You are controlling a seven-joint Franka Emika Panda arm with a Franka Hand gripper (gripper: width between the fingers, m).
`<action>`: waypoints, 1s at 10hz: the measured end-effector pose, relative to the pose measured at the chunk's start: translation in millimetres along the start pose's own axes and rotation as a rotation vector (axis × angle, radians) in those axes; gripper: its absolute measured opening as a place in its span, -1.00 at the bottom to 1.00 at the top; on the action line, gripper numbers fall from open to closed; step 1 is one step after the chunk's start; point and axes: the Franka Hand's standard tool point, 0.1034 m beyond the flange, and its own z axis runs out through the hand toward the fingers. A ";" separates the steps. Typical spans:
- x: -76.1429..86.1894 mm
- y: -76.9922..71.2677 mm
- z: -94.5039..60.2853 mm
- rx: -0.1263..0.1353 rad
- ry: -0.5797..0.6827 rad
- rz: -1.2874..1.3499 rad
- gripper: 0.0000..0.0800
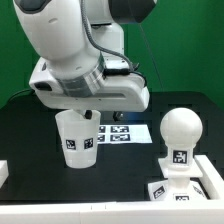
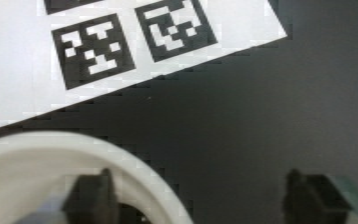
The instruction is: Assemble lamp
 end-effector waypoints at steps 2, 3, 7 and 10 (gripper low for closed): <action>0.1 0.1 0.4 0.000 -0.001 0.000 -0.28; 0.1 0.2 0.5 0.000 -0.001 0.000 -0.76; 2.7 -6.1 -8.8 -0.009 0.061 -0.028 -0.88; 9.6 -9.9 -35.6 -0.100 0.339 -0.198 -0.89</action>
Offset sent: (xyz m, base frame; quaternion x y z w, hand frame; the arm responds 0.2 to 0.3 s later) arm 0.0000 0.0000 0.0000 0.0000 0.0000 0.0000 1.0000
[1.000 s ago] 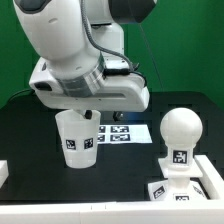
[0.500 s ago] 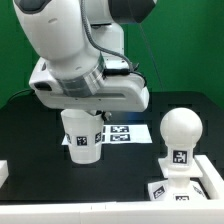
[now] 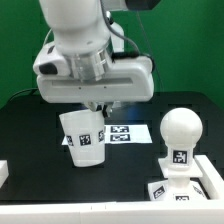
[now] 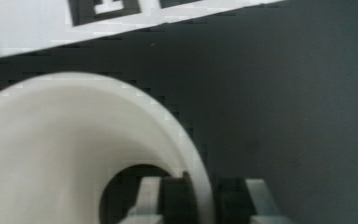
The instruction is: Assemble lamp
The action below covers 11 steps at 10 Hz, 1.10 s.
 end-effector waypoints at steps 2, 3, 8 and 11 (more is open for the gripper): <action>-9.0 -7.8 1.2 -0.031 0.187 -0.044 -0.89; -4.1 -4.6 1.5 -0.033 0.262 -0.037 -0.89; 16.4 17.5 -2.3 -0.106 0.654 -0.060 -0.89; 14.7 23.5 23.5 -0.149 0.739 -0.068 -0.89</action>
Offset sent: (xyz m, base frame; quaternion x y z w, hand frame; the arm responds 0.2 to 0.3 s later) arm 0.0000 0.0000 0.0000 0.0000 0.1938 0.0000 0.9810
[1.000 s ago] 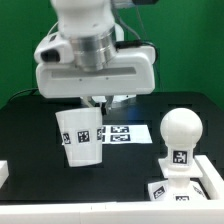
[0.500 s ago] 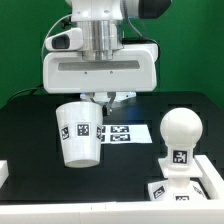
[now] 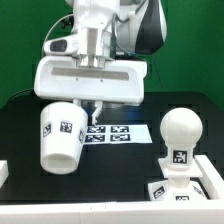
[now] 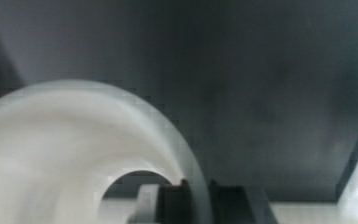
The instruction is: Assemble lamp
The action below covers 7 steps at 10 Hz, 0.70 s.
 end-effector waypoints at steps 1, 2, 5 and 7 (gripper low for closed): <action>-5.8 0.7 5.6 -0.006 -0.006 -0.004 -0.89; -14.6 -1.4 12.3 -0.007 -0.022 -0.012 -0.89; -26.2 -2.7 20.9 -0.009 -0.049 -0.019 -0.89; -26.1 -2.4 20.8 -0.010 -0.049 -0.017 -0.89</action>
Offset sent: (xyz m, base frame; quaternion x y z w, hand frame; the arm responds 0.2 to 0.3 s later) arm -0.0016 0.0090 -0.0186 0.0097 0.0230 0.0159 0.9996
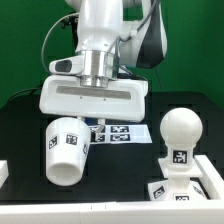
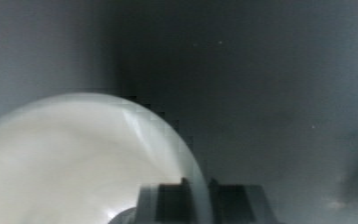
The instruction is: Assemble lamp
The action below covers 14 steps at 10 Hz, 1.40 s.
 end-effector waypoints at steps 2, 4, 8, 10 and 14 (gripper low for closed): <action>-0.4 0.2 0.2 0.000 -0.001 0.001 -0.64; -0.4 0.2 0.2 0.000 -0.001 0.001 -0.20; -0.4 0.2 0.2 0.000 -0.001 0.001 0.72; -0.4 0.2 0.2 0.000 -0.001 0.001 0.74; -3.6 -4.1 -4.9 0.009 -0.015 0.009 0.75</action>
Offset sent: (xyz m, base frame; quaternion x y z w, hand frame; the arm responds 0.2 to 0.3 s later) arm 0.0000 0.0000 0.0000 0.0000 0.0000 0.0000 1.0000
